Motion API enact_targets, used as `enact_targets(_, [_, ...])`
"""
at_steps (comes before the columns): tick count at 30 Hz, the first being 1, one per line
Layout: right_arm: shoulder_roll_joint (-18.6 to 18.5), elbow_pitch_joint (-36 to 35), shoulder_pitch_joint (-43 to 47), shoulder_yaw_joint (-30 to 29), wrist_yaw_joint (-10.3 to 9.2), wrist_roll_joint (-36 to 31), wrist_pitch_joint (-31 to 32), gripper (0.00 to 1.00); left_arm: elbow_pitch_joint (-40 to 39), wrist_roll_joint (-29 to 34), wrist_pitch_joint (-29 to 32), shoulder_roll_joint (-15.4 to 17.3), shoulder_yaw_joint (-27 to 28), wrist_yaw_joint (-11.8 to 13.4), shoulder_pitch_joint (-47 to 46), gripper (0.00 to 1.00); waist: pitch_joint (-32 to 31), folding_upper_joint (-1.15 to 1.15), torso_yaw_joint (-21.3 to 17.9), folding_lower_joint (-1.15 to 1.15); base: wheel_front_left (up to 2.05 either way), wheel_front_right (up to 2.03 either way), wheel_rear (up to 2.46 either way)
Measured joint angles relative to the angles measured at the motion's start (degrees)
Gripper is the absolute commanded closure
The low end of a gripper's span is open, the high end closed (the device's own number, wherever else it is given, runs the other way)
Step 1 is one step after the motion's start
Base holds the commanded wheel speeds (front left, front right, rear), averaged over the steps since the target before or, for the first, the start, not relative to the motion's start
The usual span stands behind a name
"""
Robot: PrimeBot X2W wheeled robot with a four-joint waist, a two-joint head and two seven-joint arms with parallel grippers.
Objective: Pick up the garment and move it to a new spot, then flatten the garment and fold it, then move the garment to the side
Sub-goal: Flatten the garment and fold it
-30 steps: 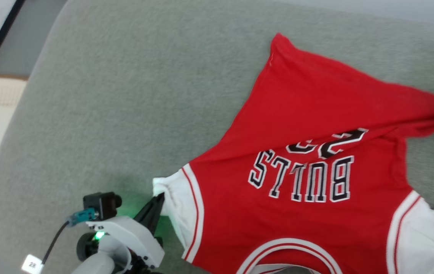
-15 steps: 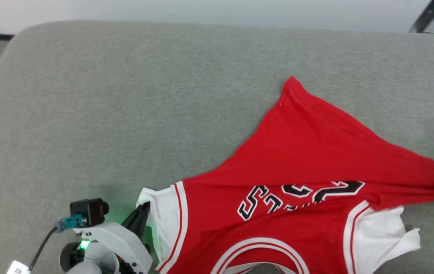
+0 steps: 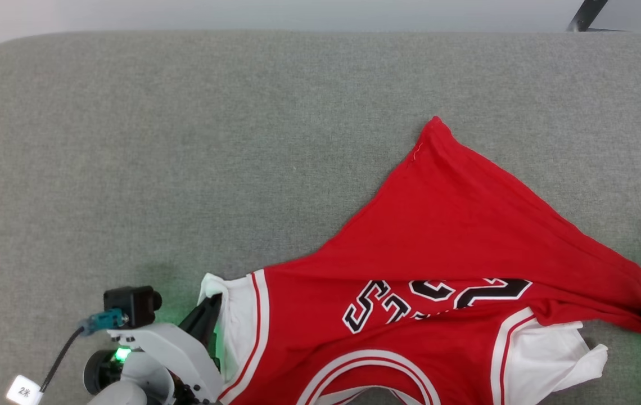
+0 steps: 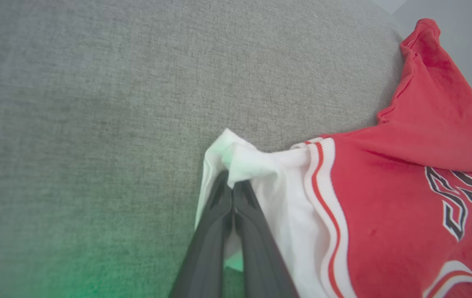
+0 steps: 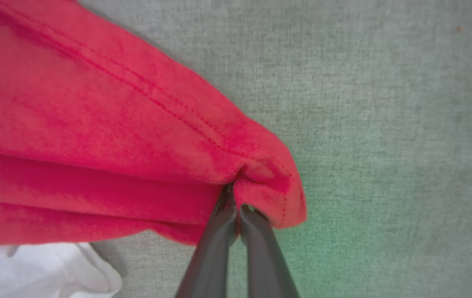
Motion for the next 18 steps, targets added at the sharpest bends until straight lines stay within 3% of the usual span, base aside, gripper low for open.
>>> enact_targets(6, [2.22,3.12,-1.75,-0.73,-0.01,-3.55,3.0,0.97,0.48,0.3,0.49,-0.23,-0.68,0.15,-0.34,1.0,-0.71,0.0,0.44,0.0,0.0,0.0,0.0])
enact_targets(7, [2.37,3.7,-2.05,-0.75,0.0,-3.93,3.28,0.74,0.67,0.32,0.55,-0.31,-0.77,0.14,-0.33,1.0,-0.93,0.0,0.54,0.0,0.0,0.0,0.0])
enact_targets(8, [2.49,4.23,-2.33,-0.66,0.0,-4.31,3.6,0.03,0.79,0.32,0.57,-0.38,-0.86,0.1,-0.32,1.0,-1.16,0.0,0.66,0.0,0.0,0.0,0.0])
enact_targets(18, [1.29,3.48,-3.0,-1.48,0.01,-7.55,10.53,0.0,2.32,-0.21,0.47,-0.94,-1.41,-0.33,1.04,1.0,-4.56,0.0,1.57,0.0,0.0,0.0,0.0])
